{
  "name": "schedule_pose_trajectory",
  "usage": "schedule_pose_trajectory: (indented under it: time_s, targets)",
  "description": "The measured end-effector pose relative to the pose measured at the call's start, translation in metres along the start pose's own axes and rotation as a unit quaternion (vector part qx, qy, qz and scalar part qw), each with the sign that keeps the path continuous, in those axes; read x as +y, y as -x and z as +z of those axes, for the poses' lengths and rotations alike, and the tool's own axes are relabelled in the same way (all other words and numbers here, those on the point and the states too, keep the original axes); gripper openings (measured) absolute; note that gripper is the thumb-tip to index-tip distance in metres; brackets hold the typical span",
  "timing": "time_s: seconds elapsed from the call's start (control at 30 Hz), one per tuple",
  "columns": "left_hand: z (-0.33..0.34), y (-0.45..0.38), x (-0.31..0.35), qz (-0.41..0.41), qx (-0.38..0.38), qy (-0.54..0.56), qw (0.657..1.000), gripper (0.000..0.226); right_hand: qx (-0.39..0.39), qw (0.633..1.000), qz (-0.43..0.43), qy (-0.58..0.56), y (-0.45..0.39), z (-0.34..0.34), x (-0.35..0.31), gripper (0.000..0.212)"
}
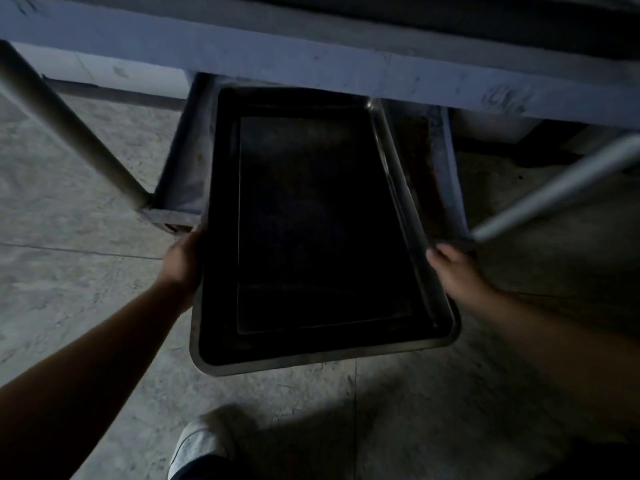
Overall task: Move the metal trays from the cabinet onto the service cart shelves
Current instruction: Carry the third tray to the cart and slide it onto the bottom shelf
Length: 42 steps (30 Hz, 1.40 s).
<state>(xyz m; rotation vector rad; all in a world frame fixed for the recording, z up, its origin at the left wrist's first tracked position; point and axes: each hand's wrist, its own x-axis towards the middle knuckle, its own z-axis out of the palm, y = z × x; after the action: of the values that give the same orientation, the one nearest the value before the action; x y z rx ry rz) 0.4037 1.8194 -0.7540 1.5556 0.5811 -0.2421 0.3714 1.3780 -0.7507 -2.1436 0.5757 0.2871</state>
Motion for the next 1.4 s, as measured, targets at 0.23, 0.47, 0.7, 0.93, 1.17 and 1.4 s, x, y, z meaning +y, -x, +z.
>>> schedule_pose_trajectory:
  time_s: [0.23, 0.47, 0.7, 0.93, 1.17, 1.4]
  targets:
    - [0.009, 0.008, 0.011, 0.017, -0.052, 0.014, 0.998, 0.031, 0.052, 0.998, 0.015, -0.031, -0.042, -0.004, -0.019, 0.038]
    - [0.012, 0.021, 0.001, -0.009, -0.156, -0.014, 0.988, 0.034, 0.057, 0.990, 0.026, 0.127, -0.068, -0.026, -0.062, 0.044]
    - [0.020, 0.026, 0.000, 0.004, -0.132, 0.035, 0.991, 0.029, 0.307, 0.929, 0.195, -0.061, 0.081, 0.050, -0.036, 0.059]
    - [0.024, 0.039, -0.009, -0.011, -0.174, 0.015, 0.984, 0.017, 0.251, 0.901, 0.211, -0.286, 0.060, 0.063, -0.020, 0.024]
    - [0.060, 0.047, -0.009, -0.027, -0.206, 0.096, 0.973, 0.019, 0.185, 0.916, 0.148, -0.322, -0.011, 0.011, -0.037, 0.016]
    - [0.139, 0.056, -0.007, -0.071, -0.194, 0.186, 0.961, 0.017, 0.207, 0.958, 0.186, -0.069, 0.053, 0.050, -0.036, 0.046]
